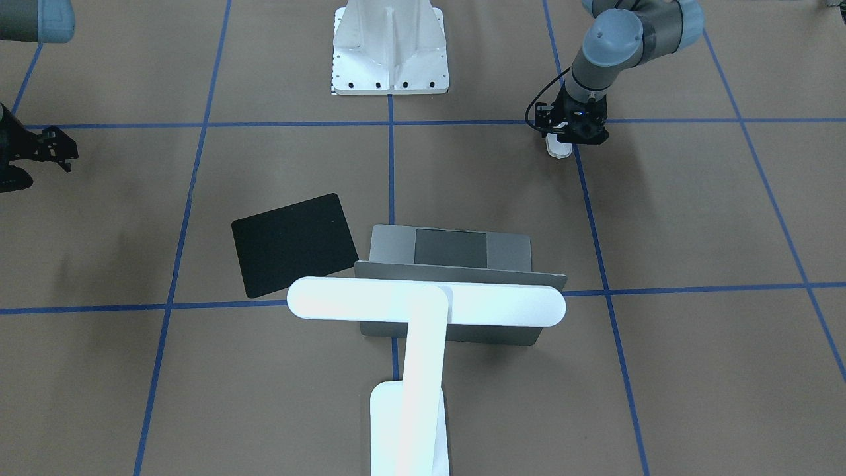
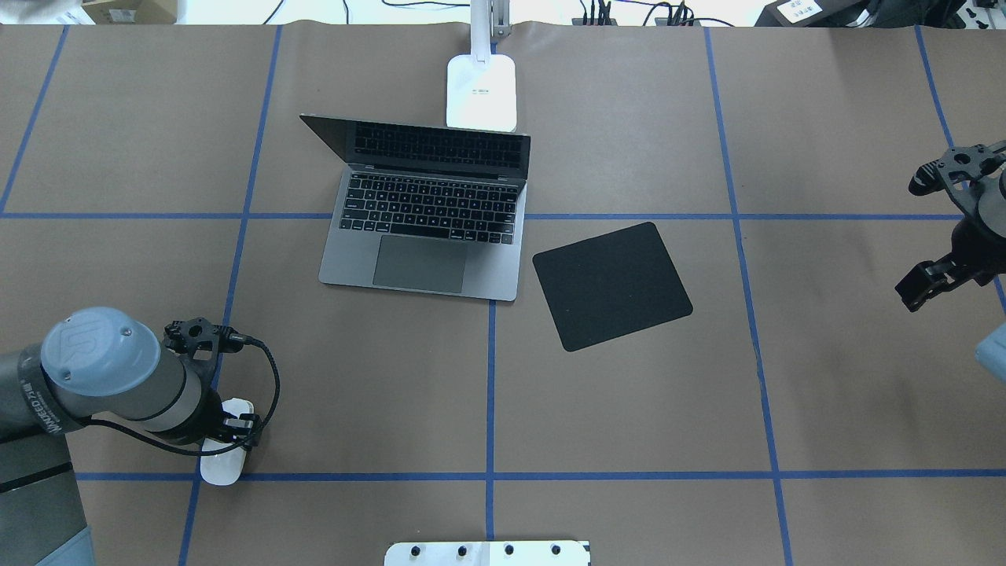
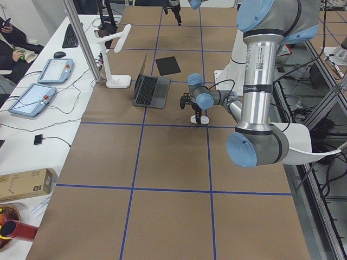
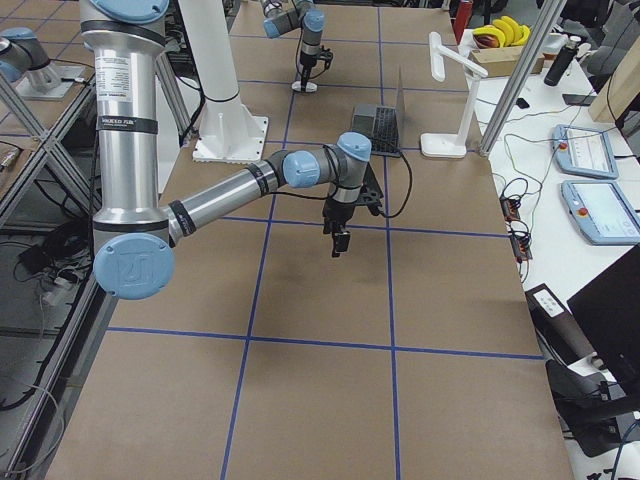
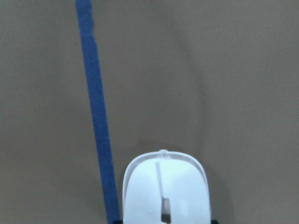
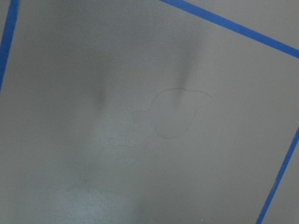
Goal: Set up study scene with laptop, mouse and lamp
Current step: 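Lower the left gripper over the white mouse and grasp it, then carry the white mouse with the left gripper over the mouse pad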
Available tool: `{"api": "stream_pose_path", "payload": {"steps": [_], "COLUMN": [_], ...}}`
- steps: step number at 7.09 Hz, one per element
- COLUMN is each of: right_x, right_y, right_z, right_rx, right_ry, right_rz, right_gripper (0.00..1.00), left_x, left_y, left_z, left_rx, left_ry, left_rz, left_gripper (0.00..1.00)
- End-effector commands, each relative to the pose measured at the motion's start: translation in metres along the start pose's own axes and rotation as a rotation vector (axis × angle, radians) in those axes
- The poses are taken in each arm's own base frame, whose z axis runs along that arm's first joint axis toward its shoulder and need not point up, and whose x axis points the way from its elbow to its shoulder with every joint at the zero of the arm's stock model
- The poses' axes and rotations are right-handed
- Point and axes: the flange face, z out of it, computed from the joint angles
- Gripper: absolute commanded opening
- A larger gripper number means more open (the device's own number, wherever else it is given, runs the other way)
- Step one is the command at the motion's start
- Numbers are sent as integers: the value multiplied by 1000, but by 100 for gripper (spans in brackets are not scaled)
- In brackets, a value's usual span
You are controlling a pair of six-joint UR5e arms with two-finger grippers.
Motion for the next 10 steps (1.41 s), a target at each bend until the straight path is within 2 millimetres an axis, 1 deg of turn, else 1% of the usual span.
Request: {"api": "stream_pose_path", "payload": {"steps": [1,2,3,4,5,6,7,8,9,10], "right_x": [1,2,3,9,17,28,47,59,72,83], "right_y": [-1,-1,-1,-1,-2,-2,-1,1,12,14], "right_z": [-2,-3,-2,2,6,6,10,11,16,16], "right_rx": [4,4,3,-6,-15,-16,-25,-30,-43,-44], "right_ry": [-4,-6,-6,-6,-4,-2,2,-7,-20,-31], "right_rz": [4,5,9,20,22,22,8,3,-18,-25], "right_gripper": [100,100,100,100,100,100,100,100,100,100], "left_x": [13,25,52,97,139,155,165,183,217,246], "left_y": [7,9,-4,-30,-45,-56,-60,-68,-82,-95], "left_z": [-21,-38,-53,-93,-127,-150,-164,-180,-193,-201], "left_rx": [-3,-21,-9,19,31,58,76,97,116,130], "left_ry": [43,84,90,92,83,105,127,158,182,191], "left_rz": [20,23,12,-13,-28,-31,-35,-50,-97,-137], "left_gripper": [5,5,5,5,5,5,5,5,5,4]}}
